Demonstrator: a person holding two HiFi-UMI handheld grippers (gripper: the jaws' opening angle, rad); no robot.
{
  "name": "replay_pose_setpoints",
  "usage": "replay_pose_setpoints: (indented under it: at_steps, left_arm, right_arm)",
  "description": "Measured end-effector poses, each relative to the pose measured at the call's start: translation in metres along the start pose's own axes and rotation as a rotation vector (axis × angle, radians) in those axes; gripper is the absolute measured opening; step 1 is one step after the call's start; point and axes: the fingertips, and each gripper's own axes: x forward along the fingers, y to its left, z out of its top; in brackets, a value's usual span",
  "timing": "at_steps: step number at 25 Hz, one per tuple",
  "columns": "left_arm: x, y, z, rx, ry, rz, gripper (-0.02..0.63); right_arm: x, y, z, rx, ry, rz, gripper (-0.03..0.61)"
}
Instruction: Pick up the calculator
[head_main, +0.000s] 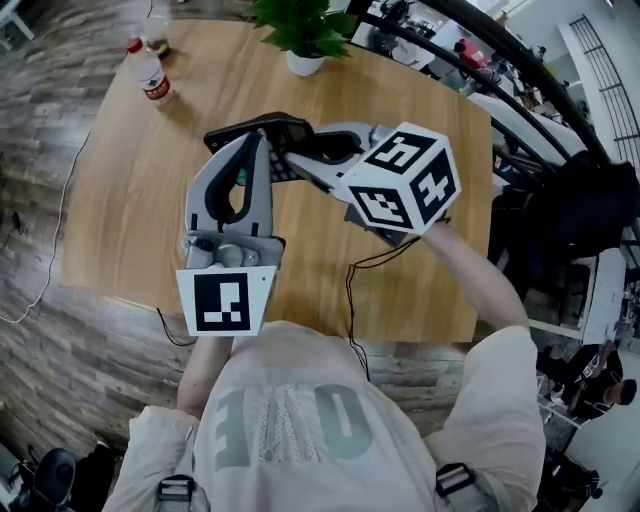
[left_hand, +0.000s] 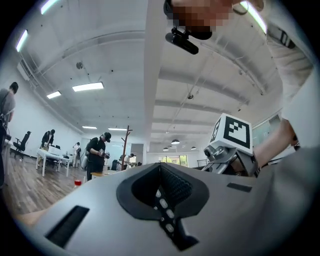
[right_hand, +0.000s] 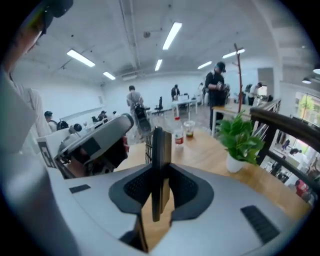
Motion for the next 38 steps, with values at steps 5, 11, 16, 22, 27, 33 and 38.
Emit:
replay_pose_setpoints:
  at_steps: [5,11,16,22,27,33,38]
  left_arm:
    - [-0.011,-0.015,0.035,0.048,-0.070,-0.026,0.009]
    - [-0.019,-0.035,0.061,0.093,-0.101,-0.051,0.009]
    - [-0.027,-0.044,0.075,0.116,-0.128,-0.056,0.009]
    - [-0.030,-0.060,0.080,0.112,-0.135,-0.094,0.009]
    - [-0.029,-0.077,0.082,0.119,-0.142,-0.136,0.009]
    - [-0.030,-0.083,0.083,0.122,-0.145,-0.151,0.009]
    - [-0.032,-0.078,0.083,0.121,-0.145,-0.132,0.009]
  right_arm:
    - [-0.048,0.005,0.034,0.007,-0.277,-0.194,0.097]
    - [-0.102,0.018,0.042,-0.003,-0.501,-0.448,0.097]
    - [-0.150,0.039,0.035,0.021,-0.662,-0.625,0.097]
    - [-0.185,0.061,0.016,0.047,-0.758,-0.764,0.097]
    - [-0.195,0.068,0.000,0.051,-0.749,-0.809,0.097]
    - [-0.192,0.068,-0.010,0.091,-0.742,-0.813,0.097]
    - [-0.191,0.071,-0.011,0.081,-0.744,-0.810,0.097]
